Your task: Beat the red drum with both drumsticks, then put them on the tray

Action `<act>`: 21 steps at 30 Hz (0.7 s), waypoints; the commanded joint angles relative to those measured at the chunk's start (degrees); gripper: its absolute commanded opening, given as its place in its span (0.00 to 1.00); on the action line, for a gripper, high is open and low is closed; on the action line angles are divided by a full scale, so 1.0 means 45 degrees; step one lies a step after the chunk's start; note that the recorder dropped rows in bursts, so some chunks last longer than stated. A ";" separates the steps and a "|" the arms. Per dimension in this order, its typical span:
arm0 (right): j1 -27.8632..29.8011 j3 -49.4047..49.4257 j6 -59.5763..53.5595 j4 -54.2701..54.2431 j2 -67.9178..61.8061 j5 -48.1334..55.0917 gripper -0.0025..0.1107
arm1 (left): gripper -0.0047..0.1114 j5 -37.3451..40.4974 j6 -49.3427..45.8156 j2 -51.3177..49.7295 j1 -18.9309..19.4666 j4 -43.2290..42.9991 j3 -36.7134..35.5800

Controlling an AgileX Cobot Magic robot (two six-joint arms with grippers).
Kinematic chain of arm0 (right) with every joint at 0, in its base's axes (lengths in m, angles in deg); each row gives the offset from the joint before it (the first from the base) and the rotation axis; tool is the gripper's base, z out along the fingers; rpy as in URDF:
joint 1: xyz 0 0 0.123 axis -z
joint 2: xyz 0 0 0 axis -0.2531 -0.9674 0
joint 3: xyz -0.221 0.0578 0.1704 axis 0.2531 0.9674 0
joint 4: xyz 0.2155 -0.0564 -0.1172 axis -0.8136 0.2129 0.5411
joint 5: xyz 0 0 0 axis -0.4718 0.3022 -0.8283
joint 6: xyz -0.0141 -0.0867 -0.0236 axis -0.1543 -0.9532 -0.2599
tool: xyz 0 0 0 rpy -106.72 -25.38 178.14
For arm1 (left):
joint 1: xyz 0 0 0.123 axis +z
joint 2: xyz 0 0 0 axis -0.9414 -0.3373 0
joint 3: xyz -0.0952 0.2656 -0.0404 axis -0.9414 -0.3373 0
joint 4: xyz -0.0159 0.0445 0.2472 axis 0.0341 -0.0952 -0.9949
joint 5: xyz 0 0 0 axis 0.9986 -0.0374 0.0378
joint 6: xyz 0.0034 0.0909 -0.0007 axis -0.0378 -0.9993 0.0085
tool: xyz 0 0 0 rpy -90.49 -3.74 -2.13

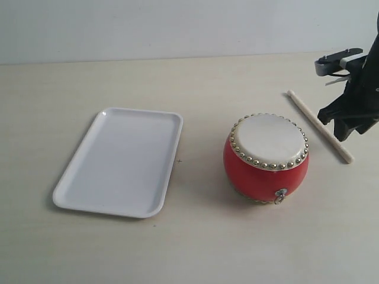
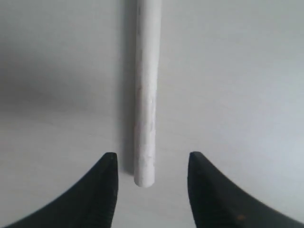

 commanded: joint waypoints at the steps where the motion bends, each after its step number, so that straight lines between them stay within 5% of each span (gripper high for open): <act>1: -0.0016 0.0018 -0.0023 -0.0039 -0.0591 -0.0197 0.42 | 0.04 -0.0124 0.0064 -0.0001 0.0032 -0.0064 -0.0047; 21: -0.0016 0.0001 0.0365 0.0077 -0.1576 -0.0916 0.38 | 0.04 -0.0100 0.0064 -0.0001 0.0032 0.0069 -0.0047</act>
